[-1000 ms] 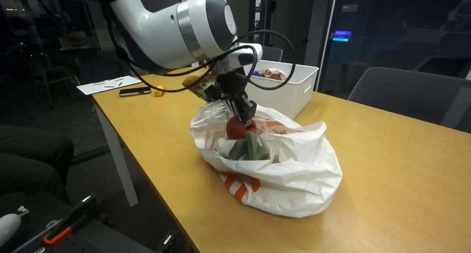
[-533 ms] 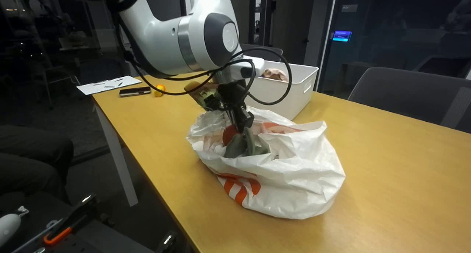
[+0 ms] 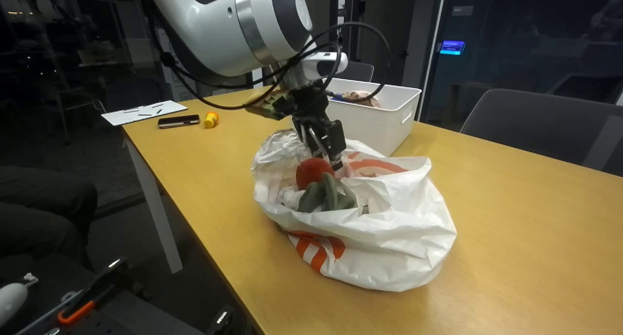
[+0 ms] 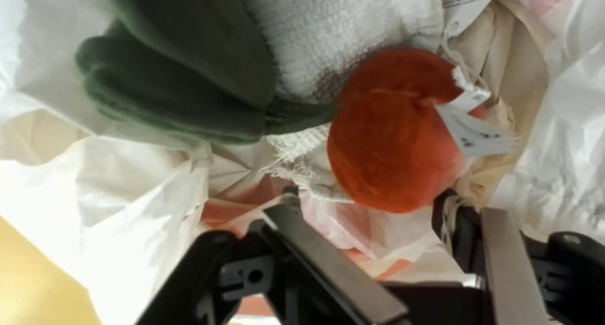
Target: Put the towel and radish in the plastic bag.
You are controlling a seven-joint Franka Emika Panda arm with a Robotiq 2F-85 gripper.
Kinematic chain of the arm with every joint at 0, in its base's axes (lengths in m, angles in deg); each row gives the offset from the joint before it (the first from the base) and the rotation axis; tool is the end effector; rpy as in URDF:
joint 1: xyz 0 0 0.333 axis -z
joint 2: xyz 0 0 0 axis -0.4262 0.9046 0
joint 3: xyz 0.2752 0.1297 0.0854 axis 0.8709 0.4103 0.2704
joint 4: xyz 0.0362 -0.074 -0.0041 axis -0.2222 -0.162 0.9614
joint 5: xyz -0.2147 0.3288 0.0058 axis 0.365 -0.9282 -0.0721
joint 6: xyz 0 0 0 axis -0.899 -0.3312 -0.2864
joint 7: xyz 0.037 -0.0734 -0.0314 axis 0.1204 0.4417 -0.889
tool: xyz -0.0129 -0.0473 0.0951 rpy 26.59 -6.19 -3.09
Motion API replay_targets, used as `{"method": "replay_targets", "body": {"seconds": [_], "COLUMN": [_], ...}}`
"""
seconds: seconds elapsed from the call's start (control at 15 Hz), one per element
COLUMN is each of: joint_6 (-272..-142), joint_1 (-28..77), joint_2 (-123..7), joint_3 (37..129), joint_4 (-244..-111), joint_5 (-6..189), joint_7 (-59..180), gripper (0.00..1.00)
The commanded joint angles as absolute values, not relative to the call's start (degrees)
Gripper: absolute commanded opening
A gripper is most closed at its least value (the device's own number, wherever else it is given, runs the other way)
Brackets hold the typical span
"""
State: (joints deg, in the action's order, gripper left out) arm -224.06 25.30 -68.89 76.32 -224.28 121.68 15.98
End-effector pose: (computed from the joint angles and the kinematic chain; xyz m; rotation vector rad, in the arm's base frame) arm 0.4935 -0.0797 0.2784 2.7558 -0.7738 0.3126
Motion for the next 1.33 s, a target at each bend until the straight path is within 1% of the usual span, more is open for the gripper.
{"method": "replay_targets", "body": {"seconds": [0.0,0.2,0.4,0.67,0.87,0.93,1.0,1.07,1.13,1.27], "joint_6": [-214.1,-211.0,-219.0,-229.3,-233.3,-233.4,-233.2,-232.9,-232.1,-231.2], "joint_1": [24.6,25.5,25.7,25.5,25.2,25.1,24.9,24.7,24.4,23.9], "joint_2": [-74.5,-78.3,-79.7,-76.4,-73.1,-72.3,-71.9,-71.7,-71.9,-72.8], "joint_3": [77.9,80.7,82.6,84.3,85.2,85.4,85.6,85.6,85.6,85.6], "joint_4": [-223.8,-224.8,-226.4,-227.9,-229.1,-229.3,-229.2,-229.2,-229.0,-229.1], "joint_5": [130.0,132.2,127.7,119.2,110.8,109.0,108.3,107.8,108.3,109.2], "joint_7": [10.0,8.3,12.4,18.2,25.6,27.4,28.6,29.6,30.0,30.4], "gripper": [1.0,1.0,1.0,1.0,1.0,0.75,0.74,0.68,0.58,0.42]}}
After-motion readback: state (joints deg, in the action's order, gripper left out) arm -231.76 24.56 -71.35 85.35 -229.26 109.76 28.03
